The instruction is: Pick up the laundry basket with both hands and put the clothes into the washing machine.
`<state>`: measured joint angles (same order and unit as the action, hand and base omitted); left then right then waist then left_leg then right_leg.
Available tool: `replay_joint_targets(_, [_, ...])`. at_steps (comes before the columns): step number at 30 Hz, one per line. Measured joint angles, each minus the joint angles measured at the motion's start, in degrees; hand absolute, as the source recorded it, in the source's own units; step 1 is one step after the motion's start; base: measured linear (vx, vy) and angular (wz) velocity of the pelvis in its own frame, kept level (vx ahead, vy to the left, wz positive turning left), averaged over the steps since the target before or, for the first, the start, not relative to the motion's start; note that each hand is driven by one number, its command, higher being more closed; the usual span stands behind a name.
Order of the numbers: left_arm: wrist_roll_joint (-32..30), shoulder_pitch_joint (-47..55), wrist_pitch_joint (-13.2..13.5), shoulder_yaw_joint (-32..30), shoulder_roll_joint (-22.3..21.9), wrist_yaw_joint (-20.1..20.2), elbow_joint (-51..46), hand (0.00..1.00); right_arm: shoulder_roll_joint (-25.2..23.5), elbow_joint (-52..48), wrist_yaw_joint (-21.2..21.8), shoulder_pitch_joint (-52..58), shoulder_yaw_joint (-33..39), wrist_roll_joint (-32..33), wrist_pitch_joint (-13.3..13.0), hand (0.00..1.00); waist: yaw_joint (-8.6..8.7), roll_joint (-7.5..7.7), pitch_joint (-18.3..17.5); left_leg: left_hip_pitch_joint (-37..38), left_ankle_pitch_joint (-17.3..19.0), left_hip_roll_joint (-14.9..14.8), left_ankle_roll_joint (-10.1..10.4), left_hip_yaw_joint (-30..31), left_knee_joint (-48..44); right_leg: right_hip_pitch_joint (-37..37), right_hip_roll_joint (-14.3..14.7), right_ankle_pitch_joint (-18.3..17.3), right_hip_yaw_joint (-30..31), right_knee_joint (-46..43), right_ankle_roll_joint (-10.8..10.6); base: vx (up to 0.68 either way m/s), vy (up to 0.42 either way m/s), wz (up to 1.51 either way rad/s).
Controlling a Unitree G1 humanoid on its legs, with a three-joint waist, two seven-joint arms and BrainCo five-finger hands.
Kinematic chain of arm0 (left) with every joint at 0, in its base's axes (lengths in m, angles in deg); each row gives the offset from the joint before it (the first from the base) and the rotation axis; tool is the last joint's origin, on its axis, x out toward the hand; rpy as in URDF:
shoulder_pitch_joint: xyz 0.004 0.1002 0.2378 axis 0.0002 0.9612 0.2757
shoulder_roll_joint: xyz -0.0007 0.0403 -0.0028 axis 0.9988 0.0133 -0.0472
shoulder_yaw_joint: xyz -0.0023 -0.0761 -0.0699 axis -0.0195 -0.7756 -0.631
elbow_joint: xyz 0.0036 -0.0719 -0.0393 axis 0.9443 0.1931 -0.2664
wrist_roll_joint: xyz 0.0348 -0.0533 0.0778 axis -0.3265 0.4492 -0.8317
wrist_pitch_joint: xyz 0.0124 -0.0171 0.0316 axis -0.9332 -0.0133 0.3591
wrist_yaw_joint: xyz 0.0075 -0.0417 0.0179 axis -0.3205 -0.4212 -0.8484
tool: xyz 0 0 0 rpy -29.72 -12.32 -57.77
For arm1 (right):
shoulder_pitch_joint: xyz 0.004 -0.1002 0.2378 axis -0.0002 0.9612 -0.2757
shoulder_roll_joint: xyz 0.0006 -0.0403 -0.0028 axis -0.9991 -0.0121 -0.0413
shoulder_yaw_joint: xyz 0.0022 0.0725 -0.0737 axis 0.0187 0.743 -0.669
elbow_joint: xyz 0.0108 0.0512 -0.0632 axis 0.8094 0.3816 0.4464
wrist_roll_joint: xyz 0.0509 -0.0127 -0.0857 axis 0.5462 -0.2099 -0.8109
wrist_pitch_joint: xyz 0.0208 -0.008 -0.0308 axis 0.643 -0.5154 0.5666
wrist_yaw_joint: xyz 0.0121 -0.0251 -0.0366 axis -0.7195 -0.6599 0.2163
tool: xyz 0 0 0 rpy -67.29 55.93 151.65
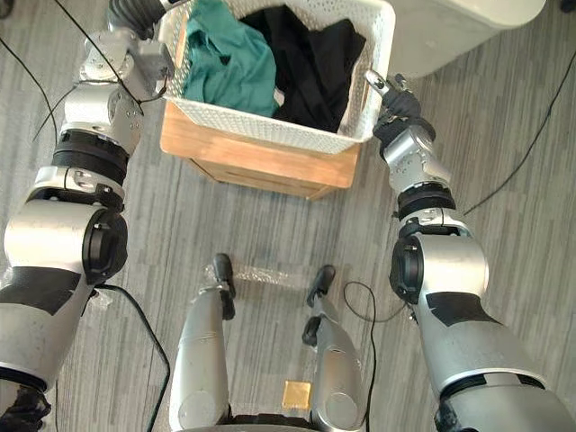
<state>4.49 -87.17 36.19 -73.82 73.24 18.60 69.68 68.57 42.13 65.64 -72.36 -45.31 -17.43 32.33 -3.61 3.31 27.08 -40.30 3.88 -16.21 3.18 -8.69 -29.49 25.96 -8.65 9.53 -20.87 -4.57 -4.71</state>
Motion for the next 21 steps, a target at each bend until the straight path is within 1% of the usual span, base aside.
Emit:
replay_joint_targets(1, [0.0, -0.6, -0.1, 0.0, 0.0, 0.1, 0.0, 0.00, 0.0, 0.0, 0.8, -0.6, -1.5, -0.2, 0.1, 0.00, 0.01, 0.00, 0.0, -1.1, 0.0, -0.8, 0.0, 0.0, -0.7, 1.0, 0.5, 0.1, 0.1, -0.2, 0.2, -0.02, -0.069, -0.15])
replay_joint_targets(4, [-1.3, -2.4, -0.6, 0.0, -0.4, 1.3, 0.0, 0.00, 0.0, 0.1, 0.9, -2.1, -3.1, -0.3, 0.5, 0.00, 0.22, 0.00, 0.0, -2.6, 0.0, -1.1, 0.0, 0.0, -1.1, 2.4, 0.7, 0.2, 0.0, -0.3, 0.3, 0.00, -0.059, -0.09])
replay_joint_targets(5, [-3.7, -3.4, -1.5, -0.1, -0.6, 1.9, 0.0, 0.00, 0.1, 0.1, 1.2, -2.7, -4.4, -0.4, 0.5, 0.00, 0.41, 0.00, 0.0, -3.3, 0.0, -1.4, 0.0, -0.2, -1.5, 3.0, 0.8, 0.3, 0.1, -0.4, 0.4, 0.02, -0.045, -0.08])
replay_joint_targets(8, [-8.7, -4.0, -2.7, -1.0, -0.7, 2.7, 0.0, 0.00, 0.0, 0.9, 2.1, -3.9, -6.0, -1.6, 0.9, 0.00, 0.80, 0.00, 0.0, -3.6, 0.0, -1.7, 0.0, -0.9, -1.7, 3.6, 0.8, 0.3, 0.3, -0.6, 0.4, 0.02, -0.033, -0.07])
replay_joint_targets(9, [-10.9, -4.0, -3.8, -2.6, -0.7, 3.1, 0.0, 0.00, 0.0, 0.9, 2.3, -4.4, -7.6, -2.2, 0.9, 0.00, 0.99, 0.00, 0.0, -3.6, 0.0, -1.9, 0.0, -1.2, -1.9, 3.8, 0.8, 0.3, 0.4, -0.7, 0.4, 0.03, -0.030, -0.14])
replay_joint_targets(10, [-12.8, -4.0, -4.4, -3.9, -0.8, 3.5, 0.0, 0.00, -0.1, 0.9, 2.9, -4.9, -7.7, -2.8, 1.0, 0.00, 0.98, 0.00, 0.0, -3.7, 0.0, -2.2, 0.0, -1.7, -2.1, 4.3, 0.8, 0.3, 0.5, -1.1, 0.4, 0.03, -0.046, -0.16])
replay_joint_targets(12, [-14.6, -4.0, -5.0, -6.0, -0.8, 3.5, 0.0, 0.00, -0.3, 0.9, 3.2, -5.6, -7.7, -3.8, 1.0, 0.00, 1.09, 0.00, 0.0, -4.1, 0.0, -2.7, 0.0, -2.6, -3.1, 4.7, 0.8, 0.3, 0.6, -1.3, 0.4, 0.02, -0.045, -0.17])
replay_joint_targets(15, [-14.7, -4.0, -5.7, -7.8, -0.9, 3.7, -0.2, 0.00, -0.3, 0.9, 3.2, -6.5, -7.7, -4.3, 1.1, 0.00, 1.43, -0.02, 0.0, -4.8, 0.0, -3.2, 0.0, -2.7, -3.4, 5.6, 1.2, 0.4, 0.7, -1.4, 0.6, 0.01, -0.042, -0.10])
replay_joint_targets(17, [-14.6, -4.0, -6.2, -9.0, -1.1, 3.8, -0.2, 0.00, -0.4, 0.9, 3.2, -6.6, -7.8, -4.9, 1.2, 0.00, 1.34, -0.02, 0.0, -5.1, 0.0, -3.6, 0.0, -2.8, -3.4, 6.0, 1.6, 0.6, 0.8, -1.4, 0.8, 0.01, -0.054, -0.08])
replay_joint_targets(19, [-14.8, -3.9, -6.6, -9.3, -1.1, 4.9, -0.2, 0.00, -0.4, 0.9, 3.4, -7.2, -9.3, -6.7, 2.3, 0.00, 1.40, -0.03, 0.0, -5.3, 0.0, -3.9, 0.0, -3.1, -3.3, 6.5, 1.8, 0.8, 0.9, -1.3, 1.1, 0.01, -0.047, -0.09])
replay_joint_targets(21, [-15.0, -3.9, -6.8, -9.3, -1.1, 5.0, -0.2, 0.00, -0.4, 0.9, 3.5, -7.3, -9.6, -7.0, 2.6, 0.00, 1.47, -0.03, 0.0, -5.3, 0.0, -4.0, 0.0, -3.2, -3.3, 6.6, 1.8, 0.8, 0.9, -1.3, 1.1, 0.00, -0.035, -0.09])
